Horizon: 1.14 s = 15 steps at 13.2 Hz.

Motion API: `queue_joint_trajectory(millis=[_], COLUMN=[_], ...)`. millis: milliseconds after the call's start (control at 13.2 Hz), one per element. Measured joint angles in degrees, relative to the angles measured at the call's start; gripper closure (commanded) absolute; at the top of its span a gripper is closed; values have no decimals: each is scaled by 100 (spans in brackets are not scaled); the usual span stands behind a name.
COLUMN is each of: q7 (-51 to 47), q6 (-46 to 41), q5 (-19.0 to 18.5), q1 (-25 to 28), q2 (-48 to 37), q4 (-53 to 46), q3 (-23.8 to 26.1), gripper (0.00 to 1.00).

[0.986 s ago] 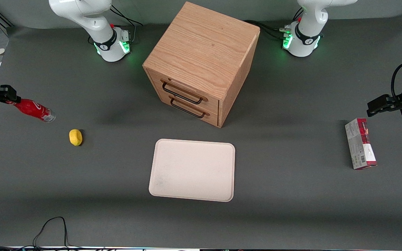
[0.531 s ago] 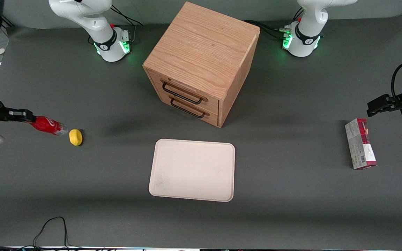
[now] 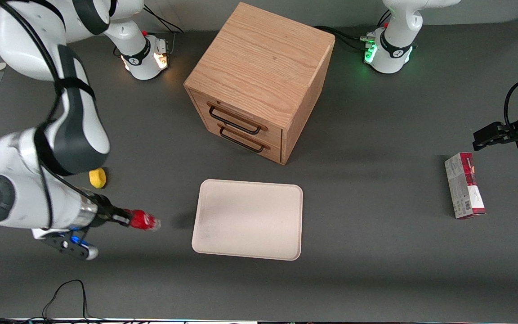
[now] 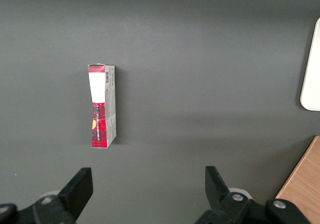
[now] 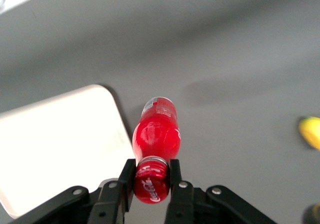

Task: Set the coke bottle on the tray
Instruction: 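Lower the bottle onto the tray's corner and open the right gripper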

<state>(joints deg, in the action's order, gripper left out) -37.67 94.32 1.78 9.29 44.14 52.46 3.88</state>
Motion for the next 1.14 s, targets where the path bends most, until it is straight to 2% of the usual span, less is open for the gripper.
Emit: queue_joint_trajectory(millis=[379, 1138], q7=[-1135, -1591], q6=[658, 1171], q5=[0, 0], q1=[385, 762], q2=[442, 773], q4=[-201, -236], q3=[22, 35], gripper=[100, 100])
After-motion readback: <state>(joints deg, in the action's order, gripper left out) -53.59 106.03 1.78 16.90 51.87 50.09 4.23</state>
